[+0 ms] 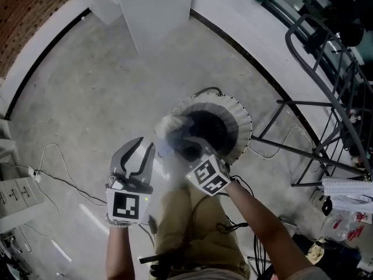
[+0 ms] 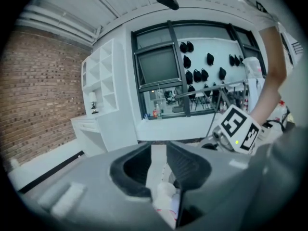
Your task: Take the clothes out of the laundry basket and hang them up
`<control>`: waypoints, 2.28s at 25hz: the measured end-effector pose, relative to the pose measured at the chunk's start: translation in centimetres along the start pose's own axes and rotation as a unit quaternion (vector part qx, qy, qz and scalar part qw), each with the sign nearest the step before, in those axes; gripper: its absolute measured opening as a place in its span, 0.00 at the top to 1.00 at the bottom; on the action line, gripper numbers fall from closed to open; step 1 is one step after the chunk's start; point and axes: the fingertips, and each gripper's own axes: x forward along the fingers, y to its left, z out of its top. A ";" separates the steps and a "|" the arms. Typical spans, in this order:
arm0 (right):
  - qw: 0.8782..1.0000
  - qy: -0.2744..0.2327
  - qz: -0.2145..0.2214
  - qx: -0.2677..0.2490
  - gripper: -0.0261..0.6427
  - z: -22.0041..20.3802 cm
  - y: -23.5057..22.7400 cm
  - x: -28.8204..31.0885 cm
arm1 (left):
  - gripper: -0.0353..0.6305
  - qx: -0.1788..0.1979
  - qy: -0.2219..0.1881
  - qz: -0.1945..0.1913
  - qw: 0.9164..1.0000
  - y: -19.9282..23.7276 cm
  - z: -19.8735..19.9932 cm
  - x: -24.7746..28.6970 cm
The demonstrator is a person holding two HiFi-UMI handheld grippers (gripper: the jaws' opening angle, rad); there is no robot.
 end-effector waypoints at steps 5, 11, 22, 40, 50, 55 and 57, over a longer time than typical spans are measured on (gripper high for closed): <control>0.998 0.038 0.039 -0.009 0.76 -5.4 0.1 6.4 | 0.82 0.000 0.021 0.011 1.000 -0.1 -5.4 2.5; 0.995 0.071 0.069 -0.017 0.76 -11.0 0.6 12.3 | 0.82 0.004 0.026 0.011 1.000 -1.1 -10.2 5.3; 0.990 0.075 0.117 0.003 0.88 -13.6 2.2 15.3 | 0.82 -0.017 0.040 0.025 0.999 -0.9 -13.8 6.2; 0.997 0.021 -0.002 0.080 0.94 -1.2 -2.6 0.6 | 0.82 0.012 0.035 -0.004 0.999 0.2 -0.1 0.8; 0.987 -0.052 -0.080 0.127 0.94 9.0 -5.4 -11.8 | 0.80 0.028 0.019 -0.035 0.999 -1.1 8.7 -3.6; 0.980 -0.087 -0.117 0.139 0.94 13.5 -6.0 -16.7 | 0.78 0.056 -0.011 -0.058 0.997 -2.1 12.2 -5.1; 0.976 -0.100 -0.133 0.138 0.94 15.6 -6.3 -18.6 | 0.77 0.061 -0.016 -0.069 0.996 -2.8 13.4 -5.5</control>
